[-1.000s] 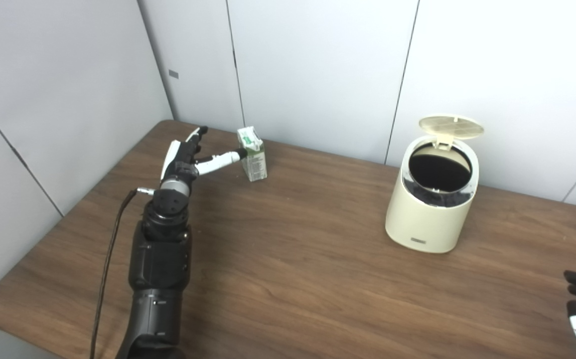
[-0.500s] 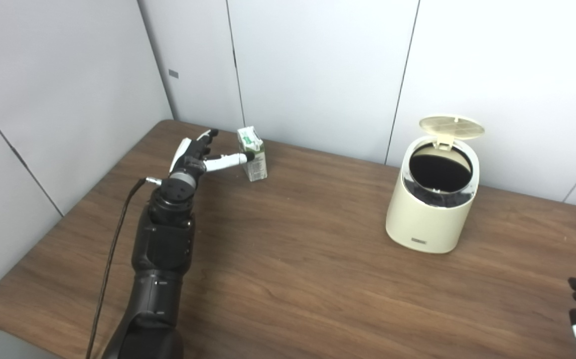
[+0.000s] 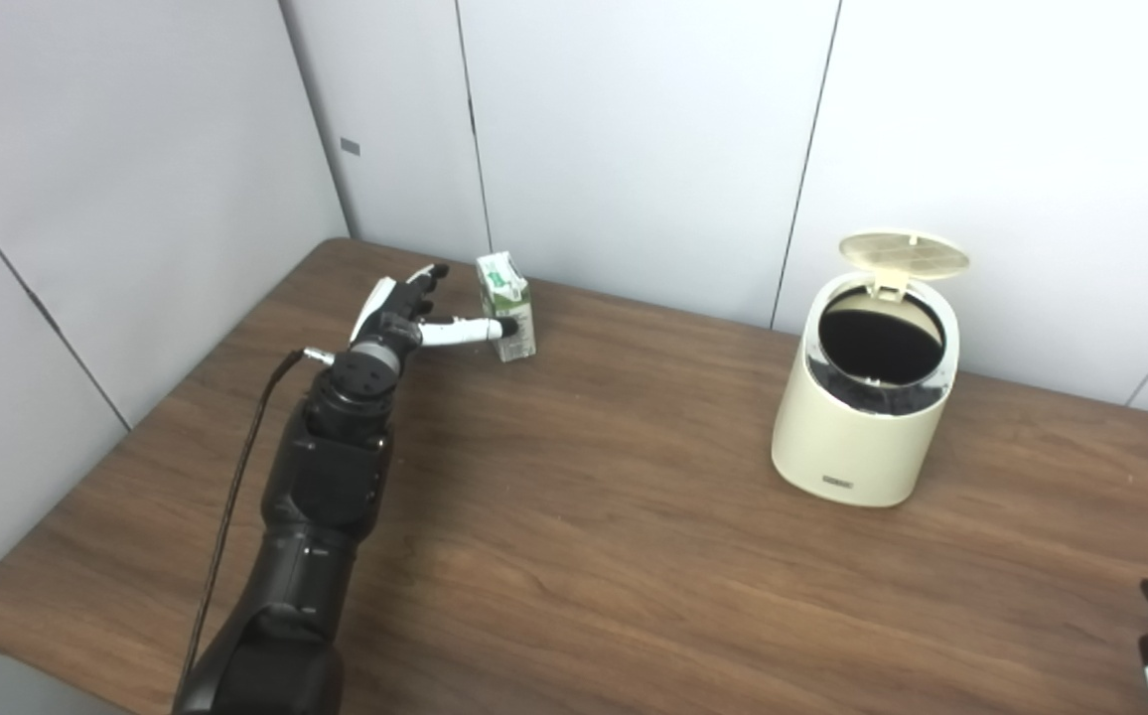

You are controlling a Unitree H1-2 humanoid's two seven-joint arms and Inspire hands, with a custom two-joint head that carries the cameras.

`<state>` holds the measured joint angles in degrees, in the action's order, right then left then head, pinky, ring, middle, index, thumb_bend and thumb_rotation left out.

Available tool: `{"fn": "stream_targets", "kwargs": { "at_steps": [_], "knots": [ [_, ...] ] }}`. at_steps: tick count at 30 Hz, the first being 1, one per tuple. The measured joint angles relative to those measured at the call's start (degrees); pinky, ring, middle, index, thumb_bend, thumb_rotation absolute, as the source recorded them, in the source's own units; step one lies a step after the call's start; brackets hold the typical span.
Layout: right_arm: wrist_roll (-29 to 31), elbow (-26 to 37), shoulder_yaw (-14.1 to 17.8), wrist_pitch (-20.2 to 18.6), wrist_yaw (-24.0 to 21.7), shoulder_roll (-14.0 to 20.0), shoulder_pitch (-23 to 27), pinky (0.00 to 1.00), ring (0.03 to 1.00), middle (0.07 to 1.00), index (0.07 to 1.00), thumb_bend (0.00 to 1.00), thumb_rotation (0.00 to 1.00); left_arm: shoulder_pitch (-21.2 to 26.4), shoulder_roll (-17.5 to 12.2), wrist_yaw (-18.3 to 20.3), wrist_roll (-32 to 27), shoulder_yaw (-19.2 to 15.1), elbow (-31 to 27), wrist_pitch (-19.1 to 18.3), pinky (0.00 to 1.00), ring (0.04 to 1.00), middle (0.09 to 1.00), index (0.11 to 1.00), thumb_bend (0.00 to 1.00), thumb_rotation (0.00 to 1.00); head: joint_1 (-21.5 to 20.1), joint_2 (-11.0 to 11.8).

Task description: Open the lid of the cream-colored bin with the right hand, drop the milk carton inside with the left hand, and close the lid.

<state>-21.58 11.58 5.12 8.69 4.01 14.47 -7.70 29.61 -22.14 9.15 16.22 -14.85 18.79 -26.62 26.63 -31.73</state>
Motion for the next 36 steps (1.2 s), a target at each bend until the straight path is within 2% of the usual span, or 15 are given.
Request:
{"fn": "stream_targets", "kwargs": {
  "at_steps": [2, 5, 9, 13, 16, 20, 24, 28, 31, 34, 36],
  "knots": [
    [-0.23, 0.76, 0.0, -0.16, -0.05, 0.01, -0.39, 0.49, 0.726, 0.757, 0.721, 0.1, 0.67, 0.3, -0.52, -0.49, -0.54, 0.83, 0.73, -0.01, 0.9, 0.994, 1.0, 1.0, 1.0, 0.22, -0.09, -0.09],
    [-0.24, 0.77, 0.03, -0.16, -0.07, 0.05, -0.37, 0.51, 0.731, 0.757, 0.725, 0.11, 0.66, 1.32, -0.81, -1.06, -0.49, 2.12, 2.34, -0.04, 0.87, 0.957, 0.993, 1.0, 1.0, 0.22, 0.17, 0.09],
    [-0.21, 0.77, 0.08, -0.21, -0.43, 0.41, -0.4, 0.51, 0.733, 0.761, 0.727, 0.11, 0.63, 1.99, -1.1, -1.45, 0.52, 3.39, 3.28, -0.01, 0.78, 0.896, 0.948, 1.0, 1.0, 0.21, 0.0, 0.53],
    [-0.03, 0.73, 0.2, -0.2, -0.95, 0.57, -0.44, 0.51, 0.735, 0.761, 0.728, 0.12, 0.62, 2.82, -1.87, -1.61, 1.14, 4.62, 4.5, 0.07, 0.81, 0.918, 0.955, 0.999, 1.0, 0.22, -0.09, 0.97],
    [-0.02, 0.13, 0.2, 0.05, -0.94, 0.57, -0.44, 0.52, 0.732, 0.755, 0.722, 0.12, 0.58, 3.27, -1.95, -1.67, 1.43, 5.55, 5.12, 0.07, 0.8, 0.899, 0.931, 0.997, 1.0, 0.22, -0.26, 1.49],
    [-0.23, -0.13, 0.18, 0.05, -0.93, 0.57, -0.52, 0.51, 0.73, 0.753, 0.719, 0.11, 0.56, 3.76, -2.88, -1.61, 0.57, 7.1, 6.26, 0.53, 0.93, 0.976, 0.991, 1.0, 1.0, 0.24, -0.61, 1.93],
    [-0.28, -0.13, 0.13, 0.05, -0.94, 0.57, -0.53, 0.52, 0.735, 0.756, 0.721, 0.12, 0.56, 4.61, -3.67, -1.57, -0.97, 7.86, 8.01, 1.28, 0.98, 1.0, 1.0, 1.0, 1.0, 0.24, -0.79, 2.11],
    [-0.86, -0.13, 0.08, 0.05, -0.93, 0.56, -0.53, 0.51, 0.731, 0.754, 0.719, 0.11, 0.59, 5.04, -3.73, -1.67, -1.68, 8.25, 8.81, 1.7, 0.99, 1.0, 1.0, 1.0, 1.0, 0.23, -1.14, 2.2],
    [-1.3, -0.12, 0.05, -0.02, -0.96, 0.53, -0.53, 0.51, 0.734, 0.757, 0.723, 0.1, 0.61, 5.2, -3.74, -1.7, -1.93, 8.69, 9.15, 2.23, 0.96, 0.986, 1.0, 1.0, 1.0, 0.23, -1.32, 2.29],
    [-1.64, -0.12, 0.01, -0.03, -0.95, 0.41, -0.53, 0.51, 0.728, 0.753, 0.716, 0.09, 0.57, 5.39, -3.73, -1.74, -2.12, 9.25, 9.33, 2.37, 0.97, 0.989, 1.0, 1.0, 1.0, 0.22, -1.76, 2.37],
    [-1.69, -0.11, 0.01, -0.02, -0.95, 0.33, -0.54, 0.5, 0.726, 0.753, 0.715, 0.11, 0.58, 5.58, -3.73, -1.73, -2.69, 9.61, 9.53, 2.54, 0.95, 0.993, 1.0, 1.0, 1.0, 0.22, -2.02, 2.29]
  ]
}}
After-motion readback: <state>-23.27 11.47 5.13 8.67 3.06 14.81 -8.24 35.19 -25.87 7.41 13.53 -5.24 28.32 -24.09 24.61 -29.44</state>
